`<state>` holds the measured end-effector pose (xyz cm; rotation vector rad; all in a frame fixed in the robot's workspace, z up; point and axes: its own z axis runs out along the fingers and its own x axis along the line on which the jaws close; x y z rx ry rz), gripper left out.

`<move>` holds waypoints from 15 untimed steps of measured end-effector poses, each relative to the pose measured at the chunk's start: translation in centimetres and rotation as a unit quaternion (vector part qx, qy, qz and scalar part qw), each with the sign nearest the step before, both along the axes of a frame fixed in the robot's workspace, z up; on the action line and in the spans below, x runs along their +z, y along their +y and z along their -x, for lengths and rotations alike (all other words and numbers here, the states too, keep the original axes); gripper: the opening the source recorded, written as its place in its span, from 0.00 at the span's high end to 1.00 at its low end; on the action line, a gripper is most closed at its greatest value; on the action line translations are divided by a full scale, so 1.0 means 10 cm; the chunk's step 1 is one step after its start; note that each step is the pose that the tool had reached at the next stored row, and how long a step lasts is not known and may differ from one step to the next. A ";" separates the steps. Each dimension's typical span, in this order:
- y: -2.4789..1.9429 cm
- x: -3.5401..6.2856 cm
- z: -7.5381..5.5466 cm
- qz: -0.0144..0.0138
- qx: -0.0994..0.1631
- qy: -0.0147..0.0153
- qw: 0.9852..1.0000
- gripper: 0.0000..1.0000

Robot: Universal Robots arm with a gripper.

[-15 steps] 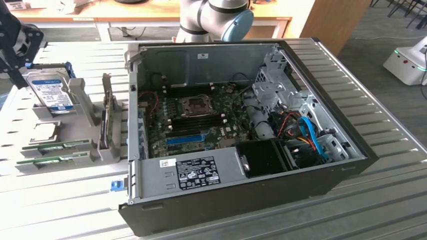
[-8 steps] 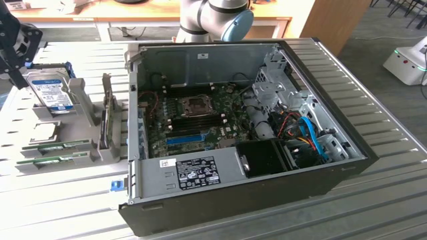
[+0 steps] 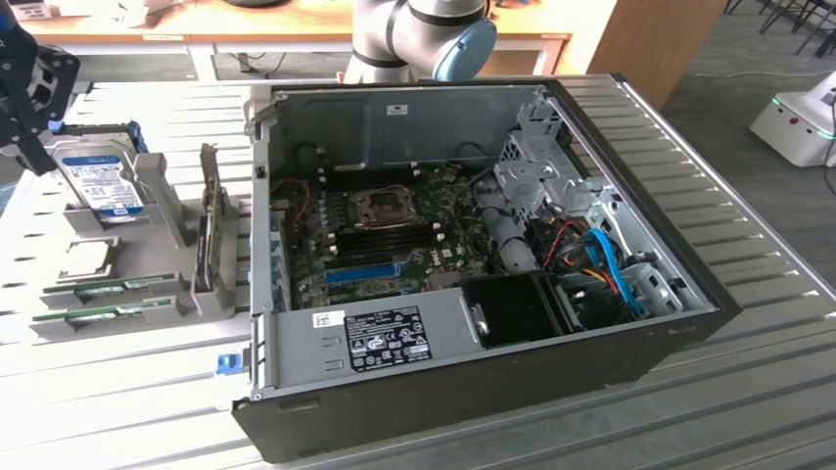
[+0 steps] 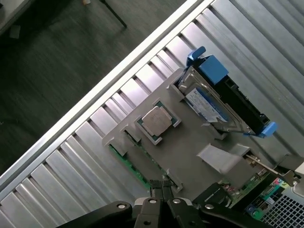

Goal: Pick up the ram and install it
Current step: 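Pick up the ram and move it above insertion slot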

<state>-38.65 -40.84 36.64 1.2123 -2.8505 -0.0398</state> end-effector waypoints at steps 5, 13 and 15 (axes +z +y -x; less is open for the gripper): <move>0.000 -0.001 0.00 0.000 0.031 0.000 1.000 0.89; 0.000 -0.003 0.00 0.000 0.078 0.000 0.997 0.89; 0.000 -0.004 0.00 0.000 0.089 0.000 0.996 0.89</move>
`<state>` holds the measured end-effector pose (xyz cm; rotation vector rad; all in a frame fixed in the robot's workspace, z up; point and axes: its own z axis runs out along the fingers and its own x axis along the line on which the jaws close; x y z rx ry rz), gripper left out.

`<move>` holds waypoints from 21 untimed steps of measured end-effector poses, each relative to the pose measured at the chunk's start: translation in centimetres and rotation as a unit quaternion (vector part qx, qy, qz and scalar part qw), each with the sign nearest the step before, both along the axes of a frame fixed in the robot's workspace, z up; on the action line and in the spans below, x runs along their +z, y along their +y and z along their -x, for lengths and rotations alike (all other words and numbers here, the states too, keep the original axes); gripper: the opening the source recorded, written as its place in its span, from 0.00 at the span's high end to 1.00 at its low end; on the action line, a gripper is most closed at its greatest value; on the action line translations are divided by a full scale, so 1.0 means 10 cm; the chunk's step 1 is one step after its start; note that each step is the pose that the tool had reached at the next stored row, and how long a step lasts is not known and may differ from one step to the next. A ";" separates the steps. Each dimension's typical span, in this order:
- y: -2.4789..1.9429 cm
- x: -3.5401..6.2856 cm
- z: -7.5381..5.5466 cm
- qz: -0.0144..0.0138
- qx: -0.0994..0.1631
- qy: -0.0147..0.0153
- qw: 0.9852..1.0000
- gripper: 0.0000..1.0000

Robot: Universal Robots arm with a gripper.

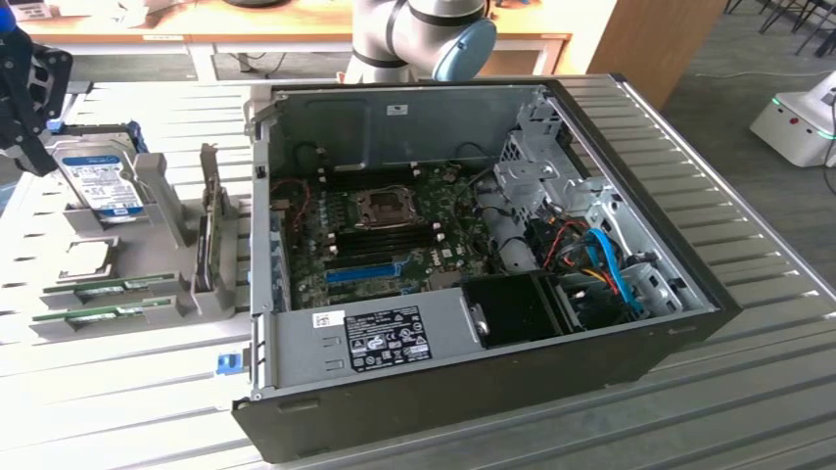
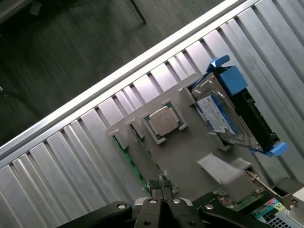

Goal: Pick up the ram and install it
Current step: 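Pick up the ram and move it above insertion slot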

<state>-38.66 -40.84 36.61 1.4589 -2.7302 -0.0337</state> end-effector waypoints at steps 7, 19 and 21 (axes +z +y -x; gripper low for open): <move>0.000 0.000 0.00 0.000 0.034 0.000 0.999 0.89; 0.000 -0.001 0.00 0.000 0.088 0.000 0.996 0.89; 0.000 -0.001 0.00 0.000 0.096 0.000 0.995 0.89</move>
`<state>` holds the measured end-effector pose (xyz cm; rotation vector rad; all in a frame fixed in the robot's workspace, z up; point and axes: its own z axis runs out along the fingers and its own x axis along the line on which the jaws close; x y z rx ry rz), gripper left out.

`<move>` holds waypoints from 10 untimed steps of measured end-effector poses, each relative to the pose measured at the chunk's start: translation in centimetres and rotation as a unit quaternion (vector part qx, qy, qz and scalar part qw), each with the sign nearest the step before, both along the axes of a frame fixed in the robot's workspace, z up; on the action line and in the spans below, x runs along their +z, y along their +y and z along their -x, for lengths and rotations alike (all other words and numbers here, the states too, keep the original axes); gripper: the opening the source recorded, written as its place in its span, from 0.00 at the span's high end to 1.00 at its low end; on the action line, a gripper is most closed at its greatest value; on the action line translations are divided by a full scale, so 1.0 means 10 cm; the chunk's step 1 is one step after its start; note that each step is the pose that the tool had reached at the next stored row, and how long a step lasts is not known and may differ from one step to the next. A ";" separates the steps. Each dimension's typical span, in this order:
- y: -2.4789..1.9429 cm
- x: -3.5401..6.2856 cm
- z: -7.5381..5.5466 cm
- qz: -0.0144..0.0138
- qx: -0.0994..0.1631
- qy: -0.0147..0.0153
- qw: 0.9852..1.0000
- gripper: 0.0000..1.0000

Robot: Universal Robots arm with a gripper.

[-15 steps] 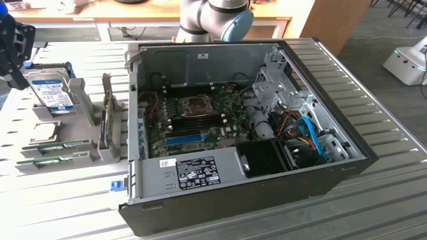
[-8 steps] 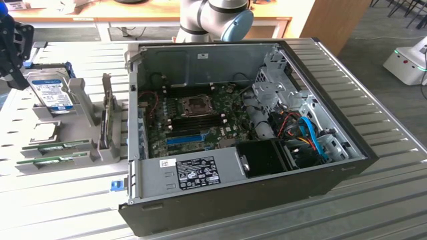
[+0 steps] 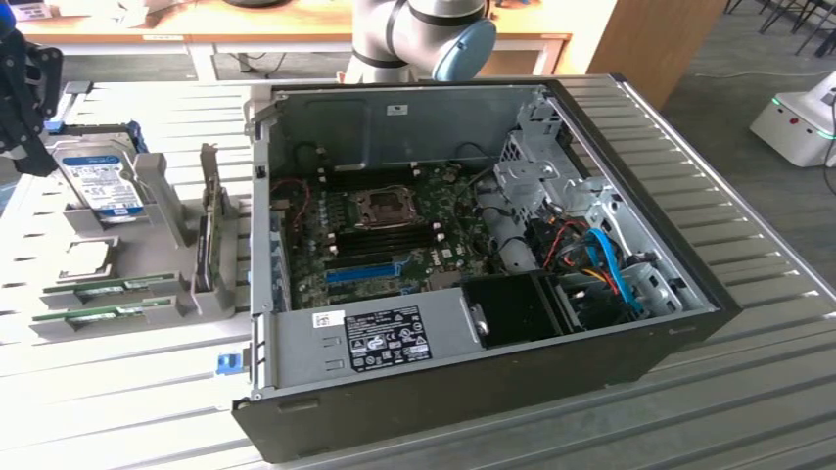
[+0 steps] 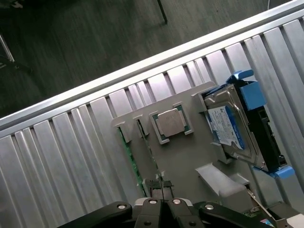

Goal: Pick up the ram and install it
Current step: 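Pick up the ram and move it above insertion slot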

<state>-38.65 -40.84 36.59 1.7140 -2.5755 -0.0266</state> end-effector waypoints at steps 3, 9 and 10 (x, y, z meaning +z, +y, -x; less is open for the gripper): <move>0.000 -0.001 0.00 0.000 0.013 0.000 1.000 0.89; 0.000 -0.001 0.00 0.000 0.038 0.000 0.999 0.89; 0.000 -0.001 0.00 0.000 0.042 0.000 0.999 0.89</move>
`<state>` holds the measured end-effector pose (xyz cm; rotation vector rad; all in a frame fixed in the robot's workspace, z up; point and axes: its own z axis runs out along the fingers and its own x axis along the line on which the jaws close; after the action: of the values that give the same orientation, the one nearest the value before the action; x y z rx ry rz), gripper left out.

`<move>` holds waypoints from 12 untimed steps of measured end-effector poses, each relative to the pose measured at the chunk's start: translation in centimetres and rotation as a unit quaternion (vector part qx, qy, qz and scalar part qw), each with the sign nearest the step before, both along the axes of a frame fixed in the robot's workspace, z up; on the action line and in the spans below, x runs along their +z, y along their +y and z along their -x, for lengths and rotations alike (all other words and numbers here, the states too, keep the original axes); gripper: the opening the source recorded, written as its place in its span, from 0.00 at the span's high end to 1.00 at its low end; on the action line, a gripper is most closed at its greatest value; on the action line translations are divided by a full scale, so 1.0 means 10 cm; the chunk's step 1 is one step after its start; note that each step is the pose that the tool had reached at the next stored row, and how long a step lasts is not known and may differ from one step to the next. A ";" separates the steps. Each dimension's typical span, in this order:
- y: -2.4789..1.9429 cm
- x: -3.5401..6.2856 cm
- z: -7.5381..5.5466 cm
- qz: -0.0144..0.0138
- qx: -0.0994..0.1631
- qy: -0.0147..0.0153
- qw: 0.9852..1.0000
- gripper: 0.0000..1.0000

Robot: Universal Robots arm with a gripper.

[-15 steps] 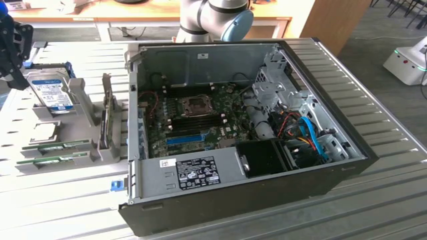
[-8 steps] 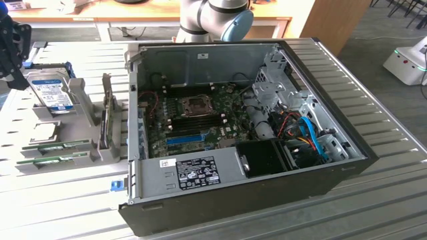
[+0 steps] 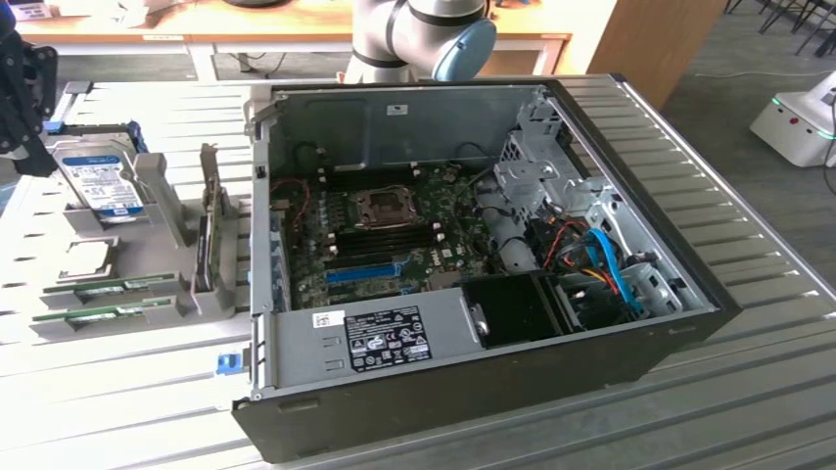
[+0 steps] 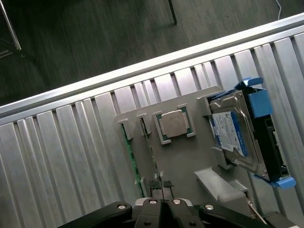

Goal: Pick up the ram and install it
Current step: 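Pick up the ram and move it above insertion slot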

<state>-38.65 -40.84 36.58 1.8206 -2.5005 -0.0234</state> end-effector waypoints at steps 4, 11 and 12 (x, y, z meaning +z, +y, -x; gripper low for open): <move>0.000 -0.001 0.00 0.000 0.016 0.000 1.000 0.89; 0.000 -0.002 0.00 0.000 0.041 0.000 0.999 0.89; 0.000 -0.002 0.00 0.000 0.045 0.000 0.999 0.89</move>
<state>-38.65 -40.84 36.56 1.9312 -2.4153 -0.0201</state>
